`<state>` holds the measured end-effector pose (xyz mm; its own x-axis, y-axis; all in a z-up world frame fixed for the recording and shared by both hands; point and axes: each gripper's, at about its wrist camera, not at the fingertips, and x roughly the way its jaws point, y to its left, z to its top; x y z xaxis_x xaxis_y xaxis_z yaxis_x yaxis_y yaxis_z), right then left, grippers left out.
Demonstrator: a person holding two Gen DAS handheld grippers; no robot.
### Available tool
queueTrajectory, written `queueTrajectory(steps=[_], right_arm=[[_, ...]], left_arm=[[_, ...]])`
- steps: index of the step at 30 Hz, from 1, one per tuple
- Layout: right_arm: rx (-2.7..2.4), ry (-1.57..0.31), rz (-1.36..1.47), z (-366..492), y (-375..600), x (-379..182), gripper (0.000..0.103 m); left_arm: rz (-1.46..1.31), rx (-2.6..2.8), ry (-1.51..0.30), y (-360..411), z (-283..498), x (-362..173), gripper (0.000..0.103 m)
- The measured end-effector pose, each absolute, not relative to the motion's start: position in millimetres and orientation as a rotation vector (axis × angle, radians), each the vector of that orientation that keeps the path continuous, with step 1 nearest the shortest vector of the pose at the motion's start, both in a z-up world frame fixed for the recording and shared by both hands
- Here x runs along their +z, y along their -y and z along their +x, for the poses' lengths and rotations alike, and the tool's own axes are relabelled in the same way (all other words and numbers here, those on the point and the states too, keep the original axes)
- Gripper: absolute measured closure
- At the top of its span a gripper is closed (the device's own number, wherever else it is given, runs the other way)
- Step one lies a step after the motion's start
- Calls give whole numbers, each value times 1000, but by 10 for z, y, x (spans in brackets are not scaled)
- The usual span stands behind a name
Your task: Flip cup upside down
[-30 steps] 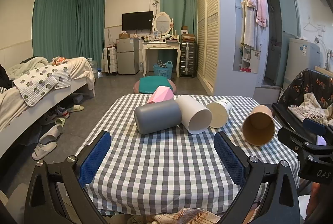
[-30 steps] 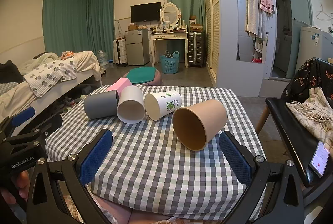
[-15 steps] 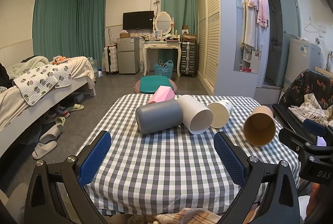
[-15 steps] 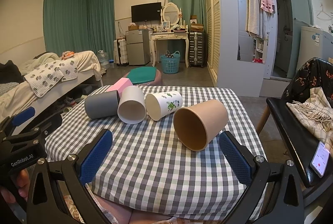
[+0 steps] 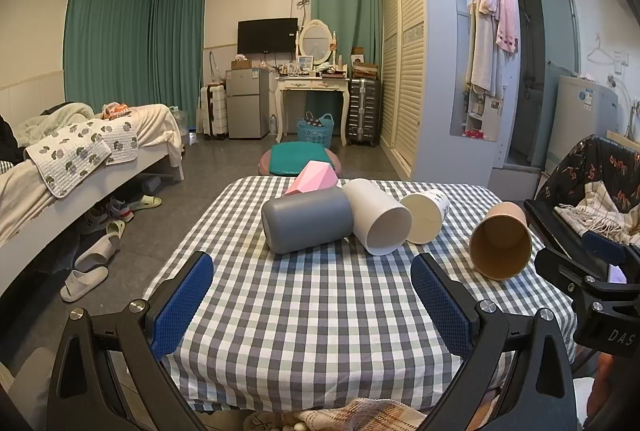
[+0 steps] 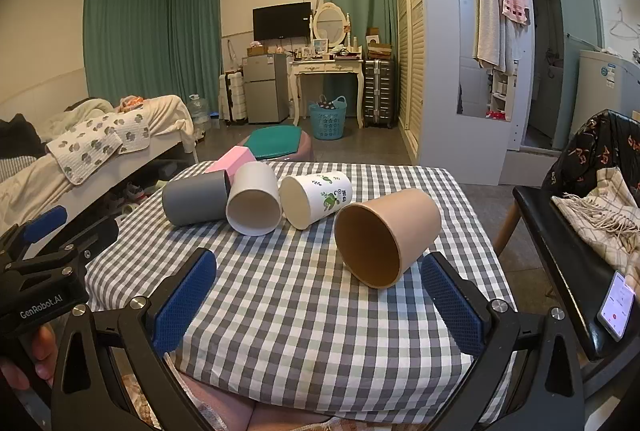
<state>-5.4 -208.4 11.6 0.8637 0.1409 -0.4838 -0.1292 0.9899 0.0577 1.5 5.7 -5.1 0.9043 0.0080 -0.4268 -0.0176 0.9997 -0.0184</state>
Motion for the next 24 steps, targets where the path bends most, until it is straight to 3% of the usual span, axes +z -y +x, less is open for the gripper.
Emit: queueTrajectory(steps=[24], right_arm=[[142,-513,24,-26,2071,92,0]], left_arm=[[-23,12,-440,-60,16,-49,1]])
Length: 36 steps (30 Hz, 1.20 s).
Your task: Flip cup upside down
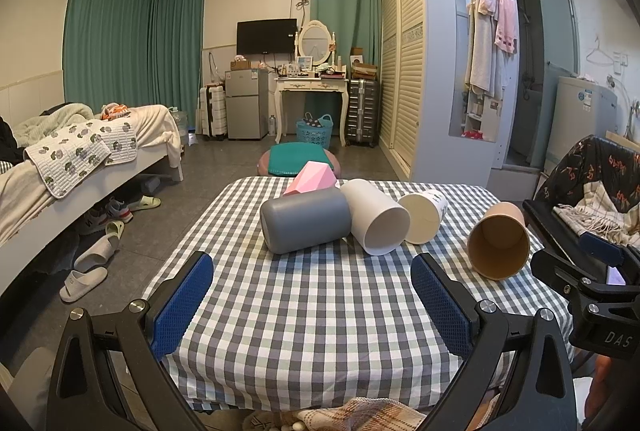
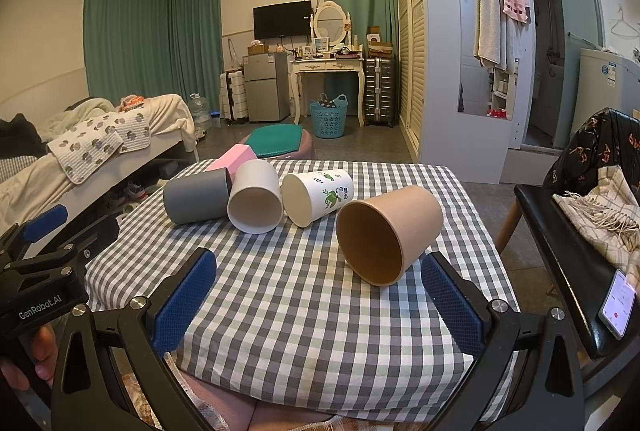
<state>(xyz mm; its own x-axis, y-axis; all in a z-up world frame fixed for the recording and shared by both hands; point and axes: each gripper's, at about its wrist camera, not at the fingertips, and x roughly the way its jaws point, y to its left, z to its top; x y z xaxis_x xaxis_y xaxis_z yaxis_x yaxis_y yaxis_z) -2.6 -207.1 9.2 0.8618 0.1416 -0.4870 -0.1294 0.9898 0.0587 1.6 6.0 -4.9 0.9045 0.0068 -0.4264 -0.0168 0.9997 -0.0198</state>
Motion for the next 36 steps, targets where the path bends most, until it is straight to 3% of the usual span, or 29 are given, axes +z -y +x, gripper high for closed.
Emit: queueTrajectory(steps=[12,21,29,36], right_arm=[[143,-515,22,-26,2057,79,0],[135,-496,14,108,2034,341,0],[130,-494,2,496,1971,555,0],[136,-523,-12,1150,1874,600,0]], left_arm=[[-27,-8,-444,-46,29,-27,1],[-28,-44,-436,-132,227,278,1],[1,-91,-519,-329,1031,512,1],[61,-106,-669,-391,2038,285,1]])
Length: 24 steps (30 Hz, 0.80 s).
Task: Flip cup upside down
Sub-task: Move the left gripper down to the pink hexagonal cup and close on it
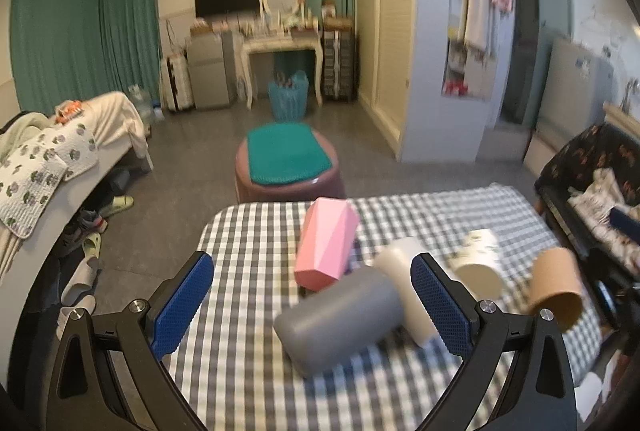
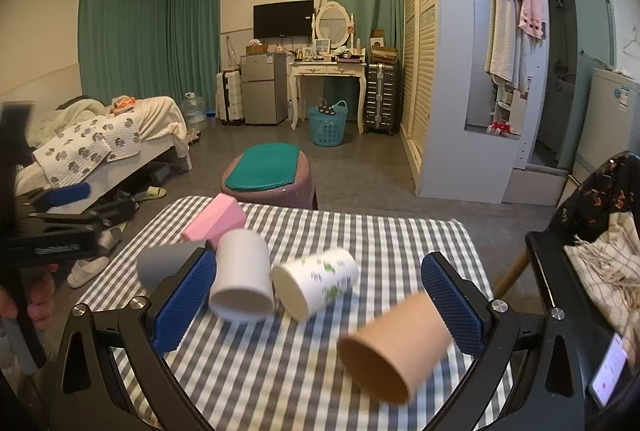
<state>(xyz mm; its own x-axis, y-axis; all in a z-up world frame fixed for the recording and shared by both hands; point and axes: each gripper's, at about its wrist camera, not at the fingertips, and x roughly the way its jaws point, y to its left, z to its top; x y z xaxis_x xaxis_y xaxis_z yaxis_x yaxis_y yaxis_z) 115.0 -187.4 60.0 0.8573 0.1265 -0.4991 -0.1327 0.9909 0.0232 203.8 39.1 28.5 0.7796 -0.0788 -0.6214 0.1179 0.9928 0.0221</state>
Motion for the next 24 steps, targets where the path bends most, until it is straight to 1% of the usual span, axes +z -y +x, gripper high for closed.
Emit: queueTrajectory(steps=[2,10,14,21,22,24], right_arm=[[145,-538,-13,1386,1820,580,0],[148,-578,-20,2064,1679,414,0],[159,-601,-6,2239,1671,311,0],[176,-612,10,2379,1681,214,0],[180,-612,9,2387,1686,200,0],[178,-612,11,2371,1702,176,0]], left_arm=[[72,-113,-718,-392,2310,162,2],[54,-177,-913,-403,3061,-385,3],[92,-207,-978,-385,3253,-501,3],[71,-232,-1079,-449,3505,-562,4],[79,-246,-1091,-433,3525,-575,5],[83,-254,-1107,-423,3559,-583,14]])
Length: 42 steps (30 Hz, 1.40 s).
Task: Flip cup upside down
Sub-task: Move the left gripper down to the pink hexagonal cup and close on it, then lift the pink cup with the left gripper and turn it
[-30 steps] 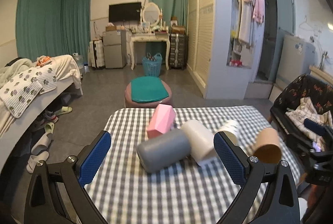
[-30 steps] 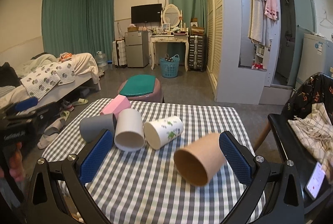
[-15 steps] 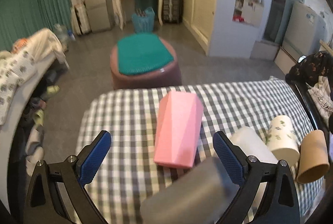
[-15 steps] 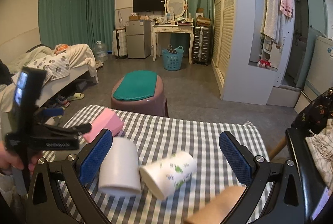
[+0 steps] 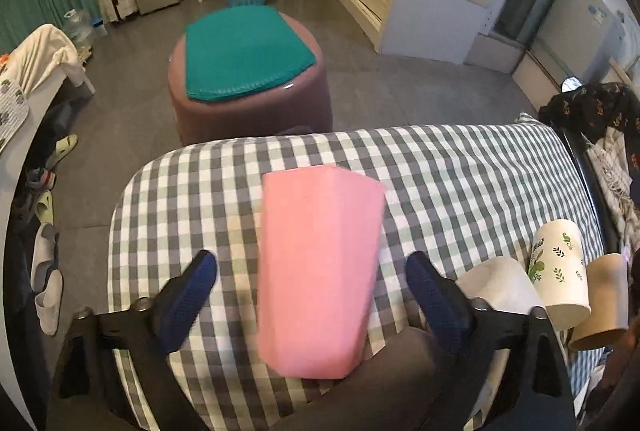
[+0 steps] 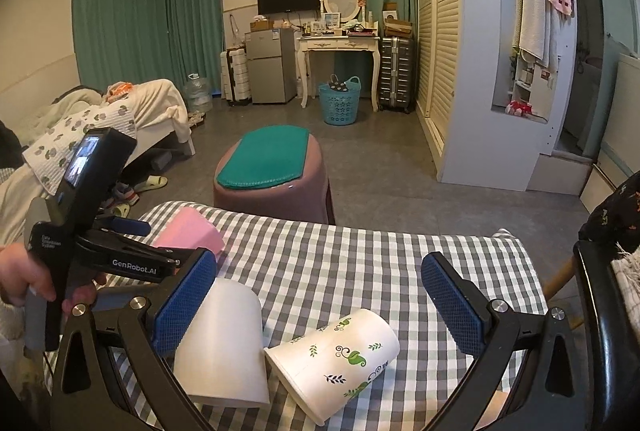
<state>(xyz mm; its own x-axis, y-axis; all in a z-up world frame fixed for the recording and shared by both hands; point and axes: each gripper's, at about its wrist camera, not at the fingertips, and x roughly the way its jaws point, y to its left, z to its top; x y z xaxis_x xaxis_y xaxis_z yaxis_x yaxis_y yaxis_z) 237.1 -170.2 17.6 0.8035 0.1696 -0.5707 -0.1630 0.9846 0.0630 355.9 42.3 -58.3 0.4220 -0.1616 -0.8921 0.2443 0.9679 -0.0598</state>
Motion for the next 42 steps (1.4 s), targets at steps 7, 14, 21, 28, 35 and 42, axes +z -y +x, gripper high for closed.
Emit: queueTrajectory(steps=[7,14,21,28,35,42], right_arm=[[163,-627,41,2376,1844,136,0],[149,-602,55,2231,1971,259,0],[138,-537,68,1827,2112,538,0],[125,-506,68,1243,2270,686,0],[140,-548,60,758,2420,480,0],[136,-583,62,411,2512,222,0]], left_arm=[[54,-259,-1150,-468,3669,-638,43],[41,-227,-996,-515,3344,-48,43],[49,-257,-878,-322,2613,552,43],[43,-265,-835,-33,1808,646,43],[-51,-253,-885,224,1241,245,43],[-88,-251,-976,573,974,-275,43]])
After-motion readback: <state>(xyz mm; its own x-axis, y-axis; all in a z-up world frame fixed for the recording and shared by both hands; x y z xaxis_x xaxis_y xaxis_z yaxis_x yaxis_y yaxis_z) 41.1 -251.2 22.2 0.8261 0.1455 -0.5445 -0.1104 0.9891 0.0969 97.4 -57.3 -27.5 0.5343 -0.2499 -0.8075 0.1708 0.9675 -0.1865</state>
